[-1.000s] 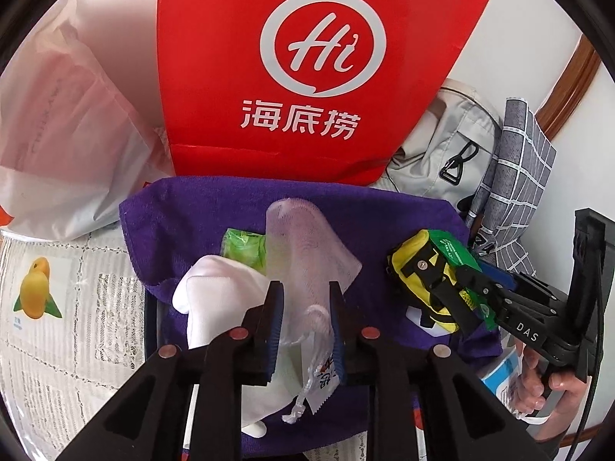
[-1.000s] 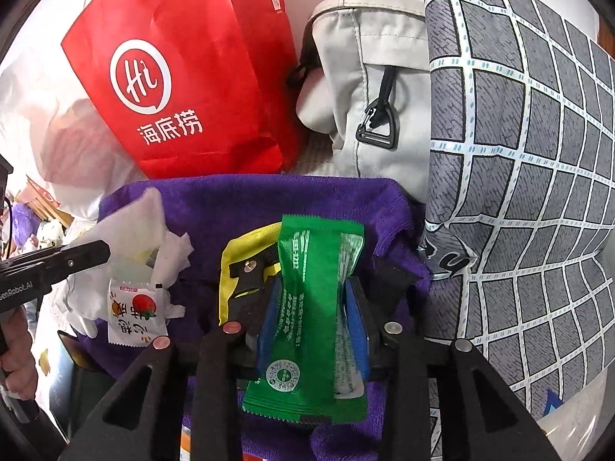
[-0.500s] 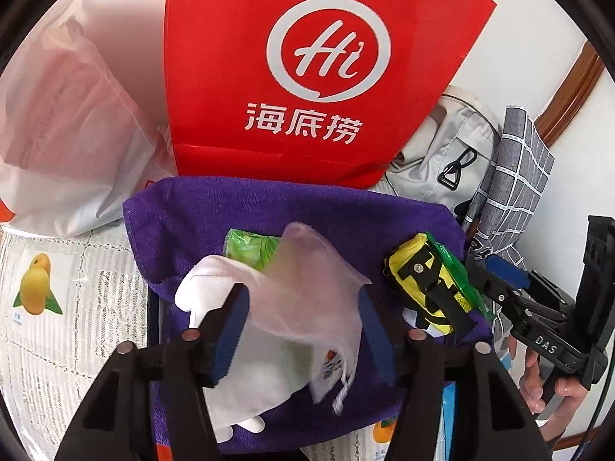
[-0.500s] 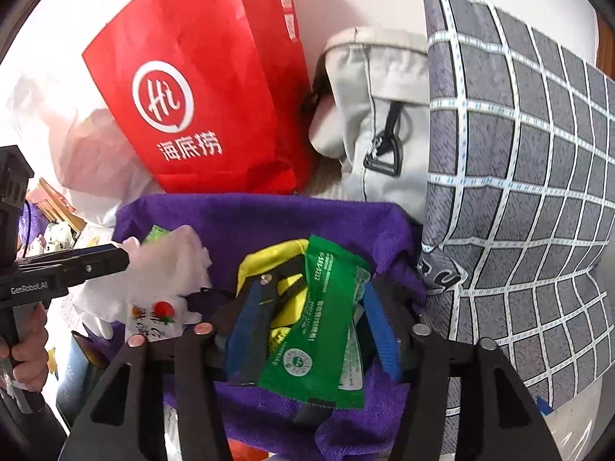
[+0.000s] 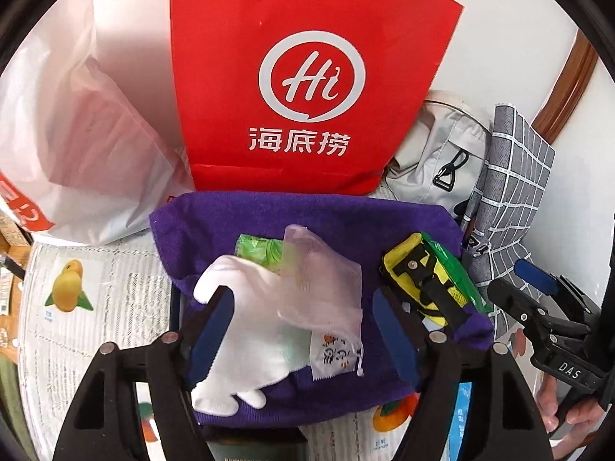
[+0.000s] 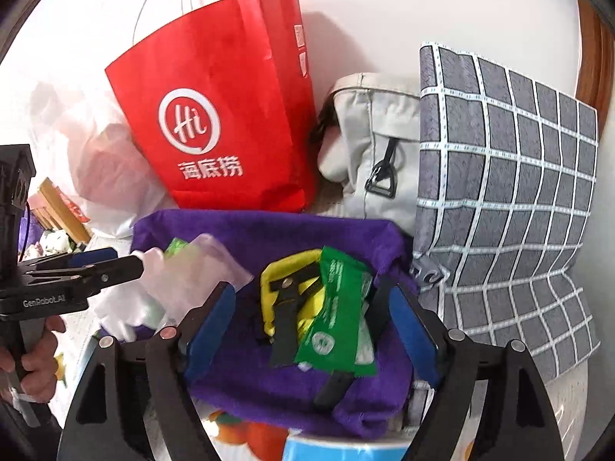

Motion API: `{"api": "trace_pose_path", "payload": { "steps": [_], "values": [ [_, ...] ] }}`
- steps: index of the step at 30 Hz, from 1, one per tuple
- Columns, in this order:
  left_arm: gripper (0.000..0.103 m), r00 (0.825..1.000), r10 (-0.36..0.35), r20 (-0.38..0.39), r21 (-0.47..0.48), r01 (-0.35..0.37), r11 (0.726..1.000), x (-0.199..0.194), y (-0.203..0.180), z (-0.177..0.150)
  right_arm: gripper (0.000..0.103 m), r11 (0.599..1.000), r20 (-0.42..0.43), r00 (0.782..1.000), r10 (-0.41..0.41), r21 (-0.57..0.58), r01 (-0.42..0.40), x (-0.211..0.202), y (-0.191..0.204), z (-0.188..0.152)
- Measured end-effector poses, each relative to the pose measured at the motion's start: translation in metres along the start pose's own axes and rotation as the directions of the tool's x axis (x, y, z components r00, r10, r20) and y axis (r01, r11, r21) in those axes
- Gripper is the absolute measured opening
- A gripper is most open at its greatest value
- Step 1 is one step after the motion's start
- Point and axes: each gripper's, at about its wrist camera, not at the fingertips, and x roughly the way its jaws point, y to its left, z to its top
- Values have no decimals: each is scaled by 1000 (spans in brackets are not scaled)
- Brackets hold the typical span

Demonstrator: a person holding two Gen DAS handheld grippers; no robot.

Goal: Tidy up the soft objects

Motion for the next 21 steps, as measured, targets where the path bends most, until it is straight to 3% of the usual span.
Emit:
{"api": "trace_pose_path", "payload": {
  "steps": [3,7,10,14,21],
  "values": [
    [76,1000,30,-3,14,-30,999,-6,-3,-11,82,1000,-15,1000,-26,6,27,-9,1,-9],
    [76,999,32,-18,11,-32,999,-18,-4,-28,94,998,-2,998,-62,17,62,-27,2,-26],
    [82,999,44,-18,9,-43,999,-32,-5,-41,97,998,-9,999,-48,39,49,-40,1,-38],
    [87,999,52,7,0,-52,999,-64,-6,-65,103,998,-3,999,-48,51,49,-62,6,-56],
    [90,999,23,39,-26,-22,999,-122,-15,-112,103,996,32,996,-88,1,88,-122,35,-96]
  ]
}}
